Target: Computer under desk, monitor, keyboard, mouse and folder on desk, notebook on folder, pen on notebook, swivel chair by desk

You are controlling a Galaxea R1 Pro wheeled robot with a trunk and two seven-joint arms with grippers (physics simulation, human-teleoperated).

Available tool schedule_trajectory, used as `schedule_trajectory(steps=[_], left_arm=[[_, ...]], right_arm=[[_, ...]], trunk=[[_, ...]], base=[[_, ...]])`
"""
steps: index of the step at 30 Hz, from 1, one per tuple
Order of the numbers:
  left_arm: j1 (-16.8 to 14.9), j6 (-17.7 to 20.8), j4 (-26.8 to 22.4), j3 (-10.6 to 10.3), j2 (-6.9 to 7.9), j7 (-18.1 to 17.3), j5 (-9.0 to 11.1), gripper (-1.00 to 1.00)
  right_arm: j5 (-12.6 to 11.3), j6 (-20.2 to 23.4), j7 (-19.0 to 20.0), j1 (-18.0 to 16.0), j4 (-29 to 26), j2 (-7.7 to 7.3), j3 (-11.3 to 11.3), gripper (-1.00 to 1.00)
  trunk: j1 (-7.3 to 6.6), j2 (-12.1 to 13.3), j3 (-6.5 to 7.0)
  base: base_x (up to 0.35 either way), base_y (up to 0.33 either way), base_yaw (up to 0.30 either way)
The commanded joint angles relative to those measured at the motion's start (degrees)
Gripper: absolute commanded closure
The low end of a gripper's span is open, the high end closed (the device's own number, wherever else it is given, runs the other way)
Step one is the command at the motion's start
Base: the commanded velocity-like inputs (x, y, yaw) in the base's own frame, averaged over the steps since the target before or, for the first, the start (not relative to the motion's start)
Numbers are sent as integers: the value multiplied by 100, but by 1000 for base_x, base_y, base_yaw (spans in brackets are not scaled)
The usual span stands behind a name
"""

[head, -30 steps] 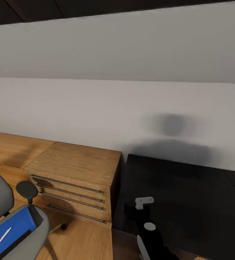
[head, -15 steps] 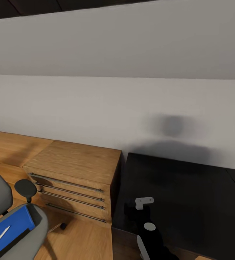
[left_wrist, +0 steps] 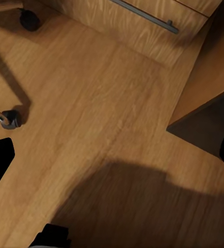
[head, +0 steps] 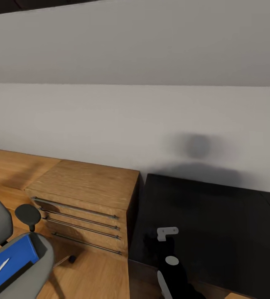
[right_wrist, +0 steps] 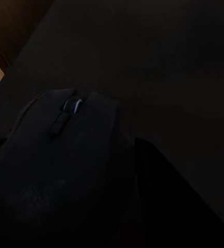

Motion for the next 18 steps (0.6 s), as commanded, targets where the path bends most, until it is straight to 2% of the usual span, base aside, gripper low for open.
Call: schedule_trajectory(steps=[1, 18], left_arm=[[-3, -18, 3, -12, 0, 8, 24, -100], [-3, -18, 3, -12, 0, 11, 24, -100]], right_arm=[[-45, 21, -56, -4, -6, 0, 8, 100], [-52, 21, -73, -4, -5, 0, 10, 100]], trunk=[[23, -45, -24], [396, -727, -329]], base=[[0, 0, 0], [0, 0, 0]])
